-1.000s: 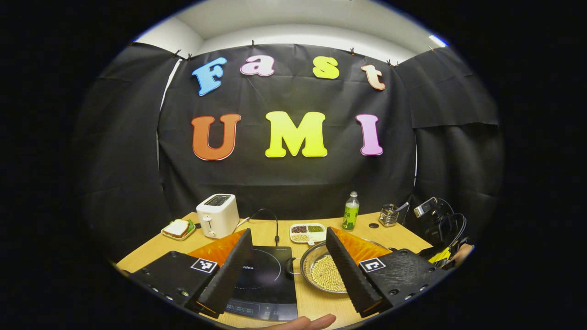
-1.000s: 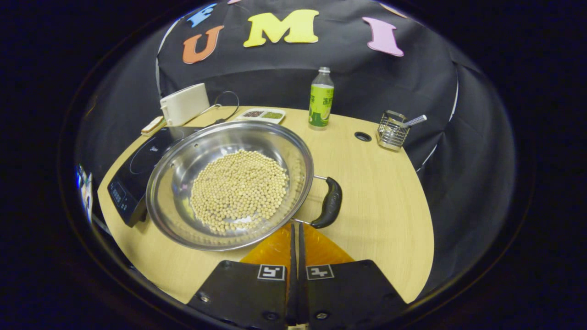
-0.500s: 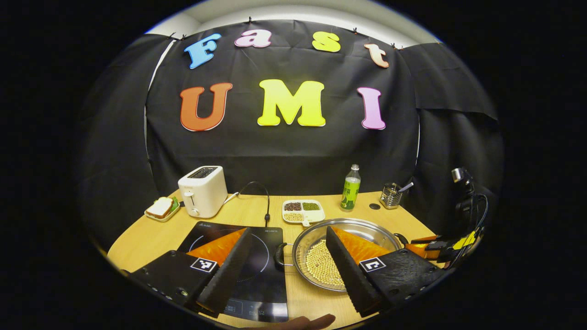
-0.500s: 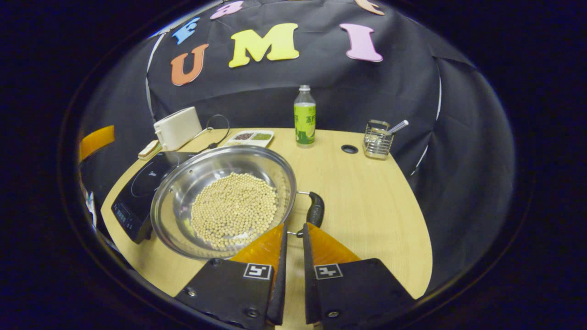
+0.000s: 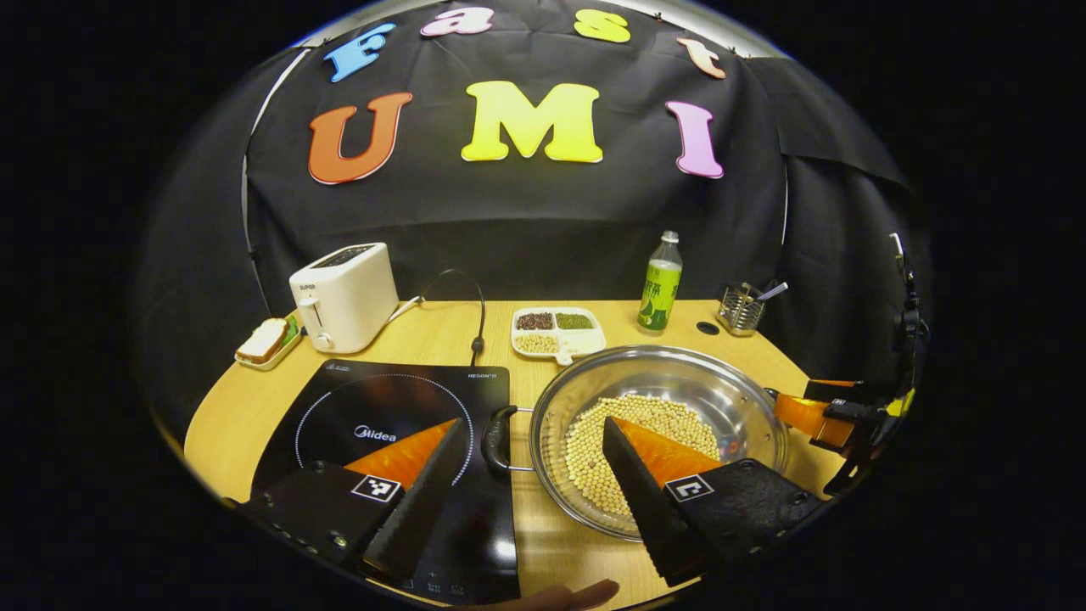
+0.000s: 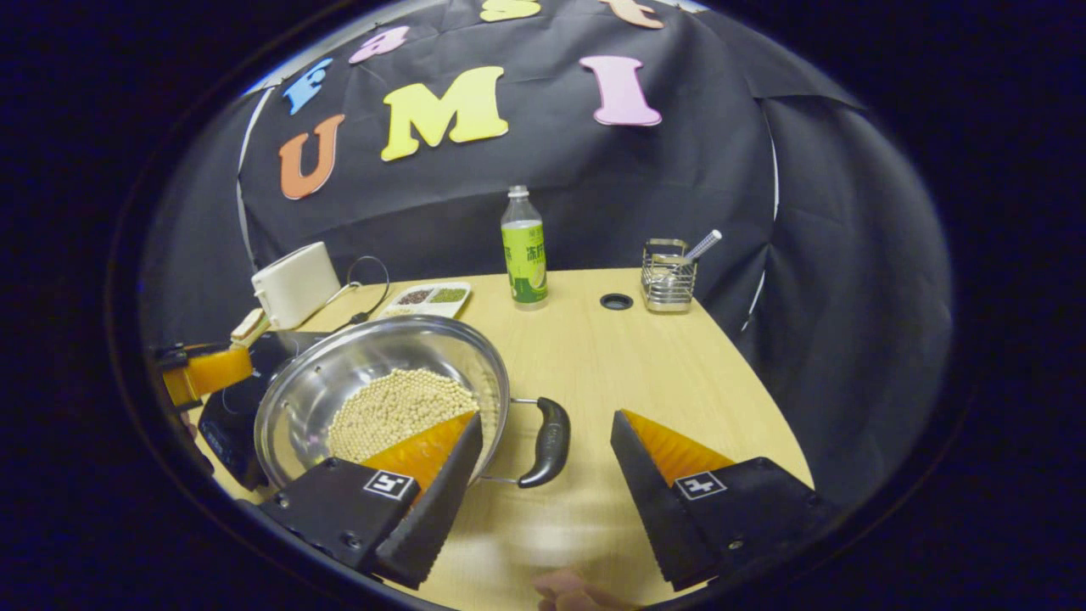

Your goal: First push the handle of the pot to place it horizontally, then grasp the pot with both hands and set it on the induction cooktop.

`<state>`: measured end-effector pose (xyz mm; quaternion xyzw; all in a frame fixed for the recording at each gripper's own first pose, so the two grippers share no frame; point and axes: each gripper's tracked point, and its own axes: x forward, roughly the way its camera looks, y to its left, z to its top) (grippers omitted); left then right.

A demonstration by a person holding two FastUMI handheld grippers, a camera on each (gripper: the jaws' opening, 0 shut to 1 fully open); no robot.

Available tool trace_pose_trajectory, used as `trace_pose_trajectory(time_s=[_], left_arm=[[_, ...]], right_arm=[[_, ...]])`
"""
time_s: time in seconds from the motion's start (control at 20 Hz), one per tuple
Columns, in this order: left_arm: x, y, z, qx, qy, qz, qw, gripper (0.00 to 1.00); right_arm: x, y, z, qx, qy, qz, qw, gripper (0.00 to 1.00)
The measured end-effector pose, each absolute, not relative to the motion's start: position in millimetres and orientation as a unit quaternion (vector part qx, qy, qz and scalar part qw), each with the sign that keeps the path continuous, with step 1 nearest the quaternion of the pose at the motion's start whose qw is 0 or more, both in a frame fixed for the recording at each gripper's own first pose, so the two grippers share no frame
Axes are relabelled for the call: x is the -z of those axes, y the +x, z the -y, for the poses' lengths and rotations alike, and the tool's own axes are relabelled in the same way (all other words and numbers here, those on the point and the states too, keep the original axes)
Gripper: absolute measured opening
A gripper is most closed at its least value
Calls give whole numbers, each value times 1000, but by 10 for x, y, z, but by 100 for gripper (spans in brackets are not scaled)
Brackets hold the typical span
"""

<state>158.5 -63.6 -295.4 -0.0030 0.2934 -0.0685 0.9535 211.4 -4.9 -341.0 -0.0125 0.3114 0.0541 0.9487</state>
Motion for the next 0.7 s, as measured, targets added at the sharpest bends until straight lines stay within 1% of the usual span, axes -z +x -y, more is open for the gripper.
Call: trace_pose_trajectory(time_s=[0.25,0.35,0.6,0.7], left_arm=[[3267,1758,592,62,-5,-326,943,98],[3371,1807,561,59,-1,-339,939,97],[3489,1885,517,55,-11,-355,933,97],[3564,1889,608,67,-32,-371,926,95]], right_arm=[[3581,2253,101,-36,-27,-330,943,97],[3538,2291,117,-27,-26,-319,947,100],[3526,2379,141,-19,-46,-309,950,100],[3563,2390,138,-19,-38,-308,951,100]])
